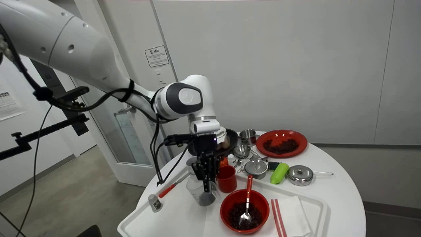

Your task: Pour the contents in the clear jug

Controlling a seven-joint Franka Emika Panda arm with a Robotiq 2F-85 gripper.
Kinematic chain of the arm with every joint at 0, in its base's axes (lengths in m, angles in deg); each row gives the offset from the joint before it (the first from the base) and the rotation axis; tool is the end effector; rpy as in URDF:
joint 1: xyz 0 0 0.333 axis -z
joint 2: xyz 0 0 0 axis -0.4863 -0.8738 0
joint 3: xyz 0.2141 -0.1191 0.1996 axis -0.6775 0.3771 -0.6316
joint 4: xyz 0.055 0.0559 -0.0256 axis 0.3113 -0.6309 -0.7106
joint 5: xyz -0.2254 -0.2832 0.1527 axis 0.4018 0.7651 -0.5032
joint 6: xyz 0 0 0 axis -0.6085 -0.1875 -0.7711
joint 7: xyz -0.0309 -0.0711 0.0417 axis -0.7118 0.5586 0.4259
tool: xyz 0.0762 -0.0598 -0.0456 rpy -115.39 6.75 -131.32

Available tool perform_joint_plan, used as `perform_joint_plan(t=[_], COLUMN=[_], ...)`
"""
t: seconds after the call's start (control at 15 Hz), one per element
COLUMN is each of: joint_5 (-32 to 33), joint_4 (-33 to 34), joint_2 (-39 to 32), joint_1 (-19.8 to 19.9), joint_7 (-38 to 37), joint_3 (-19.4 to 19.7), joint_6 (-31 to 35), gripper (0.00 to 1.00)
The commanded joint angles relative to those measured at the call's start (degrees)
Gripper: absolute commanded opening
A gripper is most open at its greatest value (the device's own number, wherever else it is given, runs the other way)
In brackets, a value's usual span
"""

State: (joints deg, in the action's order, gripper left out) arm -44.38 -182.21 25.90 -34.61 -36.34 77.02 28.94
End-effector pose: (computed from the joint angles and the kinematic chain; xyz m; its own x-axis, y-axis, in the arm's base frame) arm 0.5727 -0.0665 0.2372 0.3735 -0.9119 0.1700 -0.8545 -0.2669 0.4457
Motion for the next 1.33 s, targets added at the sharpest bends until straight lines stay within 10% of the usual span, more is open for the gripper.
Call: perform_joint_plan(t=[0.0,1.27], joint_5=[4.86,21.38], joint_4=[3.40,14.24], joint_2=[-1.72,-10.35], joint_1=[-1.61,-2.62], joint_7=[-7.58,-41.84], joint_3=[0.51,2.36], joint_6=[-2.80,-23.26], gripper=[0.10,0.10])
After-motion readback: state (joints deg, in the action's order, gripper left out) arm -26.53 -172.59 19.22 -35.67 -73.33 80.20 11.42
